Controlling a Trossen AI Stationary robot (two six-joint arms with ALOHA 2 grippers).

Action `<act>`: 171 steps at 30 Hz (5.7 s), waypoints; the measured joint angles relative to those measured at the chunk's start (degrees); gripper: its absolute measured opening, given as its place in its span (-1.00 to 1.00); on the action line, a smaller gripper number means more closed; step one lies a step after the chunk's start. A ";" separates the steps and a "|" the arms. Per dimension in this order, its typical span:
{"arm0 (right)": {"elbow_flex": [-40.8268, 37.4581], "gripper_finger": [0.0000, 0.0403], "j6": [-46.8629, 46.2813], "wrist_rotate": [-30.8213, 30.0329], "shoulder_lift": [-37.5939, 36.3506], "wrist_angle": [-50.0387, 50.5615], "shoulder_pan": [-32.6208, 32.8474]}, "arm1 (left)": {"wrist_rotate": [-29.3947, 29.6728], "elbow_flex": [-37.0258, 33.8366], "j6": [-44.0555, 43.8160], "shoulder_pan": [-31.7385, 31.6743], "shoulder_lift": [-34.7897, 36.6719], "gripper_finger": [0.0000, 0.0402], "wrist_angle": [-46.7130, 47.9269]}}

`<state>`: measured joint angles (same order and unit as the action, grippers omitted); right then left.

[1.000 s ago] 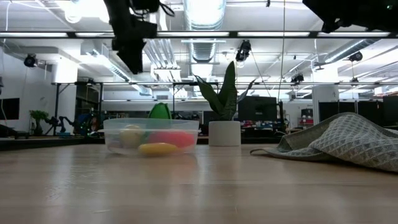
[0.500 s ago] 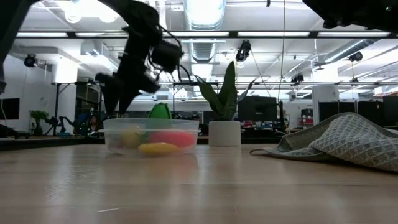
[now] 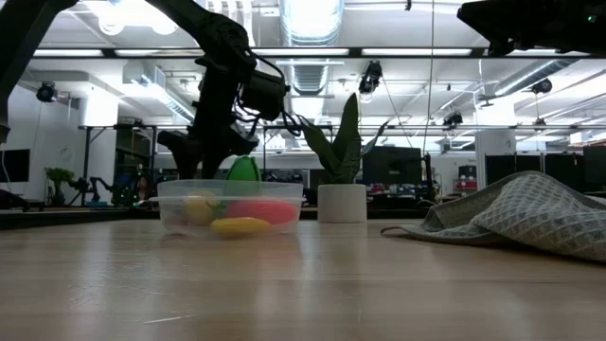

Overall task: Pick and placing Produce into tupperware
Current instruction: Put the black raspberry into the transparent bin

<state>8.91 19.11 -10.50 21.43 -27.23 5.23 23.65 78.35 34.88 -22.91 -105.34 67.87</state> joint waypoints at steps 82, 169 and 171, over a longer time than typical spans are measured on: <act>0.00 -0.70 -1.05 0.17 0.00 1.36 0.00 | -4.85 -10.60 7.91 -5.25 -3.52 -0.01 -15.67; 0.00 -0.70 -1.56 0.00 -0.02 -0.57 -0.01 | -9.57 -9.01 -39.02 33.37 10.56 -0.62 -16.40; 0.00 -0.70 -1.56 0.00 -0.02 -0.58 -0.01 | -9.74 -9.01 -39.02 33.35 10.69 -0.60 -16.38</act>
<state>8.91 17.55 -10.50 21.41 -27.81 5.22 13.91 69.34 -4.14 10.44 -94.65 51.48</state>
